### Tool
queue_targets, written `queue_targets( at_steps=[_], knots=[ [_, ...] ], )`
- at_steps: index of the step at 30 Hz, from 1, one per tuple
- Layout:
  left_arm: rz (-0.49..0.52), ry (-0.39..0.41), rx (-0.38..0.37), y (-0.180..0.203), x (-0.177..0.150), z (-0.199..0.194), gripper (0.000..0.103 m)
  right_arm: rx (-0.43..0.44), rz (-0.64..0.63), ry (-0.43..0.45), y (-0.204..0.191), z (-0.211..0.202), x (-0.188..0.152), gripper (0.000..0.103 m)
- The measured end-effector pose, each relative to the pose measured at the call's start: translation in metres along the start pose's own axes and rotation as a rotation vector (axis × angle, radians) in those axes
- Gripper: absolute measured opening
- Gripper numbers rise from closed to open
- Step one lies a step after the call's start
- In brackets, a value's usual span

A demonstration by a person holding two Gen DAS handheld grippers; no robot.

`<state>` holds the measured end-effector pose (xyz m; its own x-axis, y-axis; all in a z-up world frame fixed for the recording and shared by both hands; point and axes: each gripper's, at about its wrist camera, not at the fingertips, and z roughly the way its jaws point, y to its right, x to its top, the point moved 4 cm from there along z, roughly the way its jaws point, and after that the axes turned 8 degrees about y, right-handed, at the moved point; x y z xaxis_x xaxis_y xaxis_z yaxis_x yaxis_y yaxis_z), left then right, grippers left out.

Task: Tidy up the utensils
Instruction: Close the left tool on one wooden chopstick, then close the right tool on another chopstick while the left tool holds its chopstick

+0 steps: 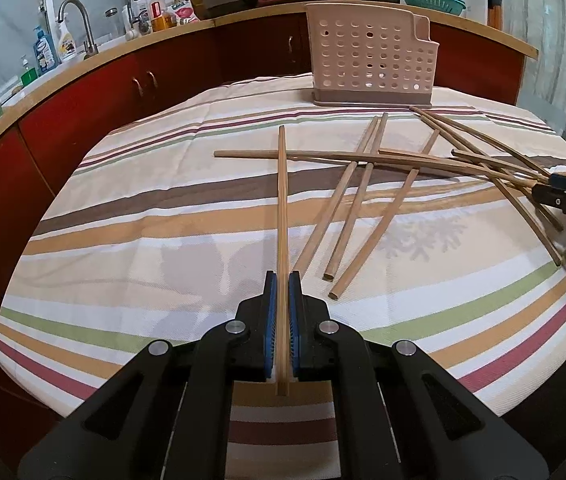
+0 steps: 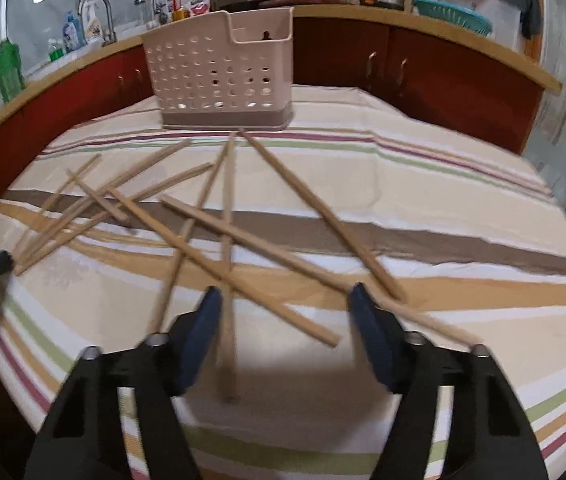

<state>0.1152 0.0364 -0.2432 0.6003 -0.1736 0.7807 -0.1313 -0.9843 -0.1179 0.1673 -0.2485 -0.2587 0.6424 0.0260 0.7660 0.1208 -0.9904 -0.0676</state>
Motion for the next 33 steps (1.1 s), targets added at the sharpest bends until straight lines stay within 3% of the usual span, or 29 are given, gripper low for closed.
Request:
queue_targets(
  at_steps=[5,8,13,29,33],
  knots=[
    [-0.002,0.003,0.001,-0.001,0.001,0.0,0.006,0.016,-0.041,-0.027,-0.008,-0.006,-0.011,0.053],
    [-0.004,0.005,0.003,-0.002,0.0,0.0,0.006,0.055,-0.045,-0.042,-0.015,-0.013,-0.016,0.042],
    [-0.002,0.006,0.006,-0.003,0.0,0.0,0.006,0.146,-0.041,-0.071,-0.025,-0.023,-0.021,0.032],
    [-0.004,0.015,0.016,-0.006,0.001,-0.002,0.006,0.136,-0.107,-0.037,-0.03,-0.033,-0.032,0.008],
    [0.001,0.021,0.019,-0.005,0.001,-0.003,0.006,0.146,-0.097,-0.018,-0.032,-0.038,-0.034,0.008]
  ],
)
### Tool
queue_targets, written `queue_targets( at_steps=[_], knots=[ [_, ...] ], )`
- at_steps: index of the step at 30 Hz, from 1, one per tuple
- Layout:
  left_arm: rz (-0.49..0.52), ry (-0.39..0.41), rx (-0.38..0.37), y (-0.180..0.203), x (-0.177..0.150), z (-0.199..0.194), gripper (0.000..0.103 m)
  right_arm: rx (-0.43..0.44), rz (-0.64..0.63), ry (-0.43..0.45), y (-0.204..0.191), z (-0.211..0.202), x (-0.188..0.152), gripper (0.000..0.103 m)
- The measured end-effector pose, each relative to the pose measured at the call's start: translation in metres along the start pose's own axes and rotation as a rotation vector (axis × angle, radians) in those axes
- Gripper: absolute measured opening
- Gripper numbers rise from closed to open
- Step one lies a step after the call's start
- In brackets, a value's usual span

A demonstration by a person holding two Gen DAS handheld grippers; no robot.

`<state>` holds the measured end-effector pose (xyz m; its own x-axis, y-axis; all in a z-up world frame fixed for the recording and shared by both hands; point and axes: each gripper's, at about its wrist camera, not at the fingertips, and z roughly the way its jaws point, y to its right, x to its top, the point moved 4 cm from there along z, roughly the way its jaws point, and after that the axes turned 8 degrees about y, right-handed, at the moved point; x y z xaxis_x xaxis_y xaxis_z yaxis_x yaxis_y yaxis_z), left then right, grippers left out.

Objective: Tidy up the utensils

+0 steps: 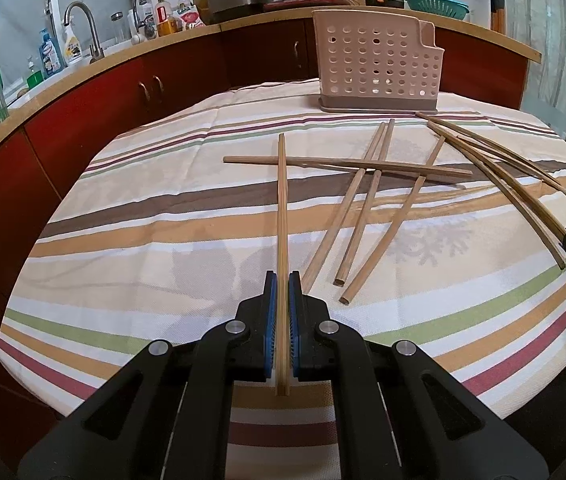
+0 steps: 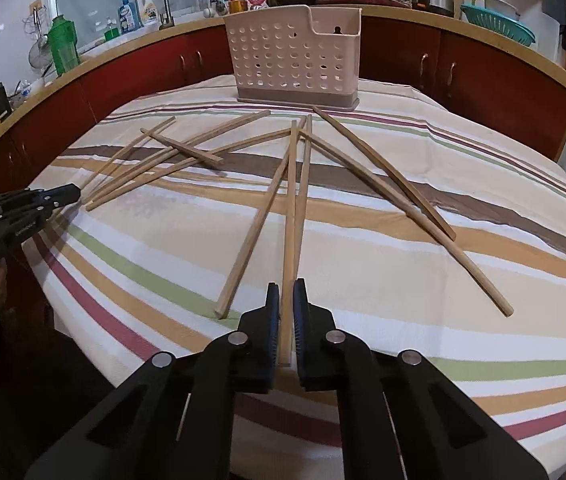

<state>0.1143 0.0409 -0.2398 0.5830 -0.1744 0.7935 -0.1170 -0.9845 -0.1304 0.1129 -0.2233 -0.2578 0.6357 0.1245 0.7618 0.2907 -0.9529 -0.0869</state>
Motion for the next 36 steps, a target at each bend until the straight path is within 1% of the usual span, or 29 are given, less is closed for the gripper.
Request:
queue_targets(
  at_steps=[7,12,20,31,36],
  knots=[
    [0.004,0.031,0.006,0.001,0.005,-0.009,0.006,0.0,0.005,0.06,-0.003,-0.014,0.007,0.008],
    [-0.002,0.073,0.006,0.001,0.014,-0.019,0.006,-0.017,0.004,0.105,-0.002,-0.024,0.014,0.008],
    [0.003,0.085,0.003,0.004,0.014,-0.024,0.006,-0.023,0.029,0.059,0.002,-0.011,-0.001,0.008],
    [0.001,0.089,0.005,0.003,0.013,-0.026,0.006,-0.04,0.019,0.046,0.001,-0.006,-0.011,0.008],
    [0.0,0.093,0.007,0.003,0.012,-0.027,0.006,-0.054,0.007,0.056,0.0,-0.01,-0.012,0.007]
  ],
)
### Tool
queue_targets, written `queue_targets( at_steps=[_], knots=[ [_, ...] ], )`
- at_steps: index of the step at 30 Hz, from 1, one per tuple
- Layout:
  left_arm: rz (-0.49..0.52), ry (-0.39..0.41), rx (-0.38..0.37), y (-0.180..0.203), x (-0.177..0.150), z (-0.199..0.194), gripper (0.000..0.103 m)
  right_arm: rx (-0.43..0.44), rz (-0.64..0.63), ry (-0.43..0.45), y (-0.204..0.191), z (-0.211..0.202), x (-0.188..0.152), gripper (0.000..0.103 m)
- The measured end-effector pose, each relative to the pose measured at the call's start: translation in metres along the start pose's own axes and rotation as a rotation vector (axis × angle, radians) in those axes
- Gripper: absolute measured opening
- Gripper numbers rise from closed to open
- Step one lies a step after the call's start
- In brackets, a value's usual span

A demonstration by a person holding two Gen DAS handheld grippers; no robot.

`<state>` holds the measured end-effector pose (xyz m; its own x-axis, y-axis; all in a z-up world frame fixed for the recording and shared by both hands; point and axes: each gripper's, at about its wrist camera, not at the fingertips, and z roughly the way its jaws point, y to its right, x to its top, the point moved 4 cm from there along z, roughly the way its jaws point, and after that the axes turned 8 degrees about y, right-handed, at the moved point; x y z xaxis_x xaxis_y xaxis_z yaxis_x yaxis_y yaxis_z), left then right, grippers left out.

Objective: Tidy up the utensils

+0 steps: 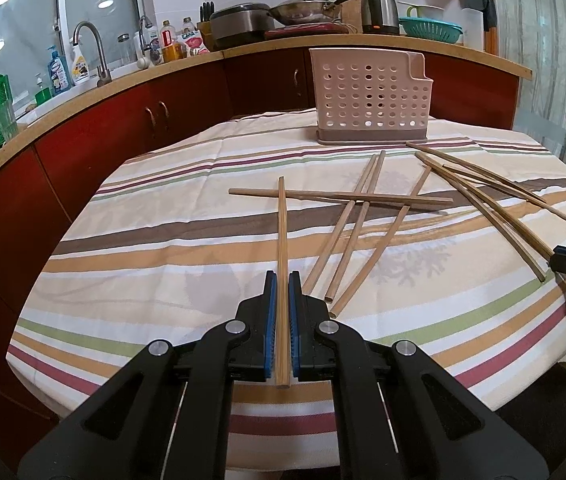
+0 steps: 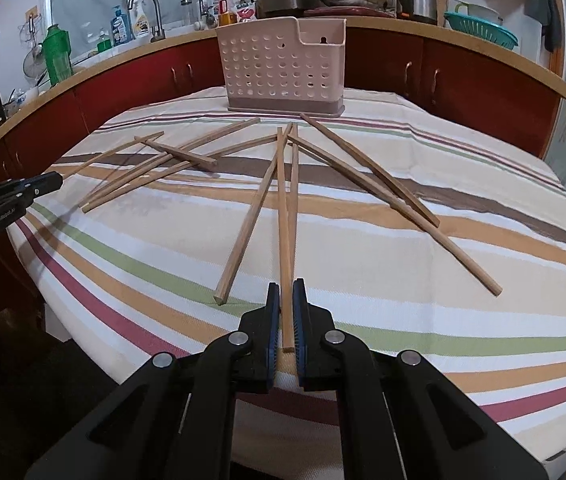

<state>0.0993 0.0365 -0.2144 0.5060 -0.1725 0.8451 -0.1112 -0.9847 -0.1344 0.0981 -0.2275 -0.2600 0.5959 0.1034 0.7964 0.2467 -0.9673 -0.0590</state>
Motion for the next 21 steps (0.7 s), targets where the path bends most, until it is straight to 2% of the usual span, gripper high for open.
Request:
queue_targets(
  at_steps=[15,21],
  knots=[
    [-0.017,0.063,0.015,-0.006,0.015,-0.019,0.006,-0.016,0.013,0.159,0.005,-0.048,0.037,0.007],
    [-0.014,0.06,0.007,-0.004,0.015,-0.019,0.006,-0.015,0.009,0.091,0.006,-0.034,0.026,0.007]
  ],
)
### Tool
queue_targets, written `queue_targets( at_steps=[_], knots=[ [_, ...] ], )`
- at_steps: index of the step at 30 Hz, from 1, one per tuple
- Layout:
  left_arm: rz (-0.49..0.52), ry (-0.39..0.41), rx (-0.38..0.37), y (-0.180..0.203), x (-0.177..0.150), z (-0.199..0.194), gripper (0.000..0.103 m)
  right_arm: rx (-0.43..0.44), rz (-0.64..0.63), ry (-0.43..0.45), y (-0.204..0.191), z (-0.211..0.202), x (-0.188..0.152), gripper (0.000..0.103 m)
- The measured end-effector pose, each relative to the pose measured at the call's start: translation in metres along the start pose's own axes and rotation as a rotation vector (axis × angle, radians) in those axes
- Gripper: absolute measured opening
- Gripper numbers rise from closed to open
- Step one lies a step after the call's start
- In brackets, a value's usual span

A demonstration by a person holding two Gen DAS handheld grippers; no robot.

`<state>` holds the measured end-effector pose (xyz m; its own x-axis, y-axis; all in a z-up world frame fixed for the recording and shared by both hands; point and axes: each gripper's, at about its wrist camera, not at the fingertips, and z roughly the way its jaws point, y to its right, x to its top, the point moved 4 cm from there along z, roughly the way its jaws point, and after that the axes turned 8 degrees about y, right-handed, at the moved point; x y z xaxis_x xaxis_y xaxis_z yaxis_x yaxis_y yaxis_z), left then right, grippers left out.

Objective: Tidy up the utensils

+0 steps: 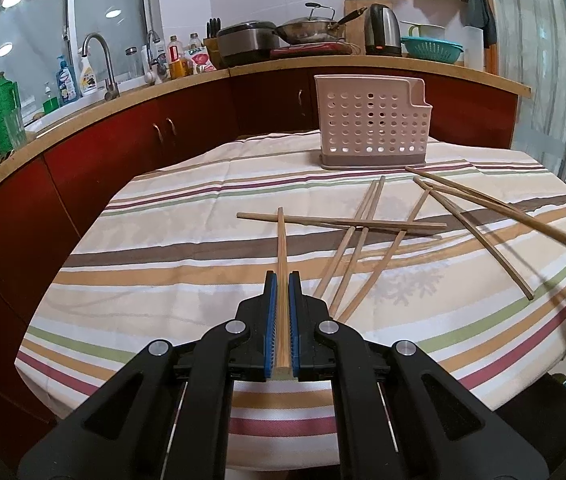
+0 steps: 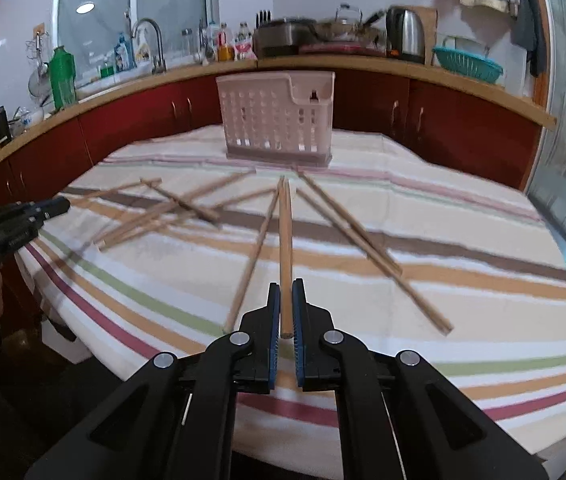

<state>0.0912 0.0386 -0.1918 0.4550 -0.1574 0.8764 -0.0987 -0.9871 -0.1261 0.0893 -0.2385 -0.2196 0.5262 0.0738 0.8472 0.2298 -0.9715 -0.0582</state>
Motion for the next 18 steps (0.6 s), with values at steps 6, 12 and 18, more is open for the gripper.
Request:
queue_targets(
  at_steps=[6,12,18],
  knots=[
    [-0.003,0.0,-0.001,0.0,-0.001,0.0,0.006,0.001,0.001,-0.045,-0.001,0.003,-0.012,0.007],
    [-0.001,-0.002,-0.002,0.001,-0.003,0.0,0.006,-0.008,0.051,-0.063,0.01,0.005,-0.024,0.007],
    [-0.001,-0.003,-0.003,0.001,-0.004,0.0,0.006,-0.015,0.082,-0.084,0.017,0.011,-0.033,0.007]
  ],
)
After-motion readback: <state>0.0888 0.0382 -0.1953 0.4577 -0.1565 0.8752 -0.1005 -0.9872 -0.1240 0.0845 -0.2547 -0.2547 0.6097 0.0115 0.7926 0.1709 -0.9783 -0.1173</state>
